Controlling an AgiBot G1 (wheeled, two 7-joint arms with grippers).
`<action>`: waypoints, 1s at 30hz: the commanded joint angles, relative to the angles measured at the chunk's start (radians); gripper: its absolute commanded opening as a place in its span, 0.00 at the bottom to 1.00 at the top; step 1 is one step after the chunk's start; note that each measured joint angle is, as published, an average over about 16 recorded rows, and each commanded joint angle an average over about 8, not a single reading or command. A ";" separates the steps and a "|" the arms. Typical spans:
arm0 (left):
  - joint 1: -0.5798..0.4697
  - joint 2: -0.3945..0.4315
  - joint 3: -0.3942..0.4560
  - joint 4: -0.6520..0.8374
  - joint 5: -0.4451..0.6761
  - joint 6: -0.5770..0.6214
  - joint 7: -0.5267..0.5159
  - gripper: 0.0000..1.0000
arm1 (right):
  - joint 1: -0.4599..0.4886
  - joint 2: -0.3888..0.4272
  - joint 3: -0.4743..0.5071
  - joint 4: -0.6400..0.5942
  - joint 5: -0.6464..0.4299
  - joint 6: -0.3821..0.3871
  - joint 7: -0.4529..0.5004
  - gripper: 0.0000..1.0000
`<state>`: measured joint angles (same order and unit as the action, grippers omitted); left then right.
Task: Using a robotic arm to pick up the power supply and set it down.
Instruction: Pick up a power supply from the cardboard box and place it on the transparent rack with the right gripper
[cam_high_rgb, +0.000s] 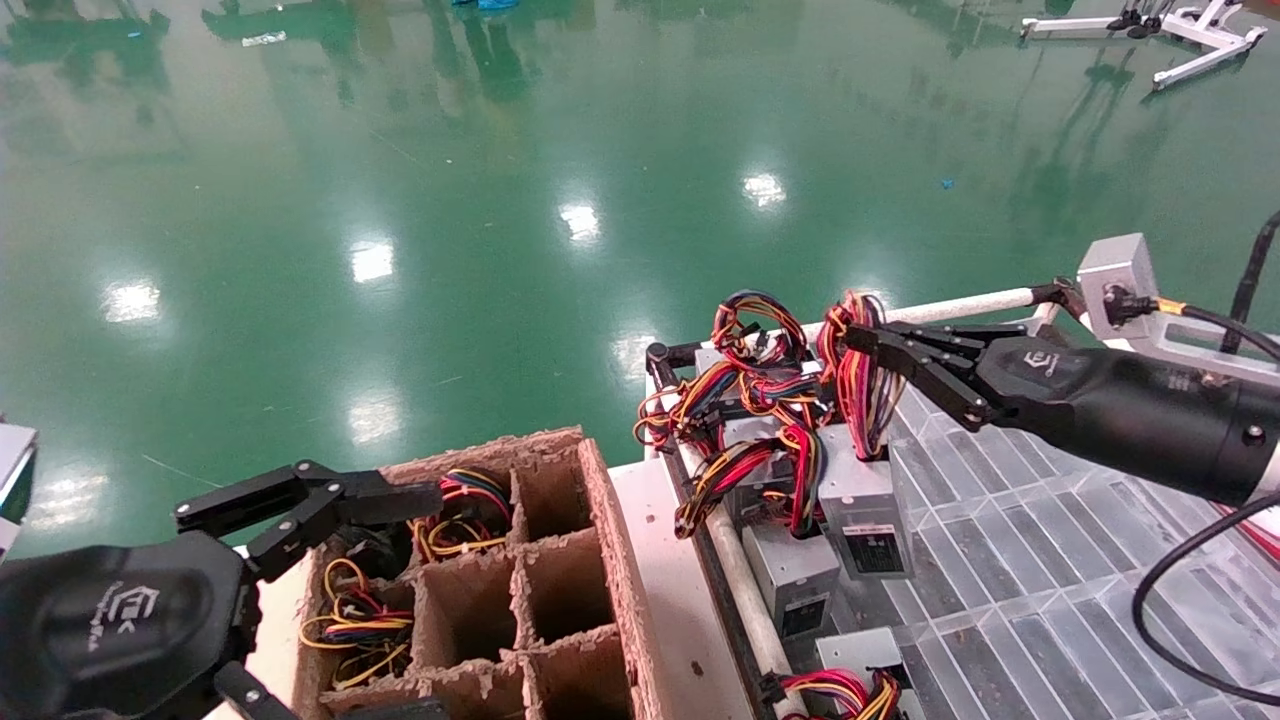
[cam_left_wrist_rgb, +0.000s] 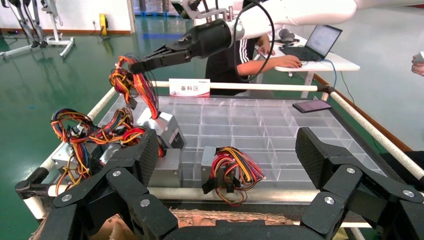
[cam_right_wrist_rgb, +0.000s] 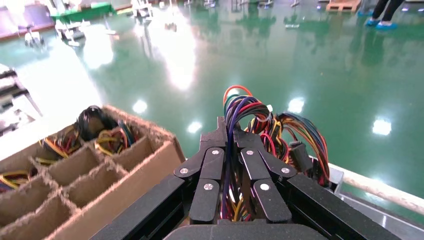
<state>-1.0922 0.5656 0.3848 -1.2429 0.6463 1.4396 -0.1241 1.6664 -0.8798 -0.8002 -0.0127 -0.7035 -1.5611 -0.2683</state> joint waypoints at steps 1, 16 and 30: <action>0.000 0.000 0.000 0.000 0.000 0.000 0.000 0.93 | -0.016 -0.003 0.012 -0.001 0.017 0.001 0.006 0.00; 0.000 0.000 0.000 0.000 0.000 0.000 0.000 0.94 | -0.245 0.010 0.143 -0.007 0.199 -0.015 0.046 0.00; 0.000 0.000 0.000 0.000 0.000 0.000 0.000 0.96 | -0.450 0.081 0.224 0.127 0.325 -0.027 0.052 0.00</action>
<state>-1.0923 0.5656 0.3849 -1.2429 0.6463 1.4395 -0.1241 1.2157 -0.7975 -0.5778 0.1202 -0.3794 -1.5876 -0.2167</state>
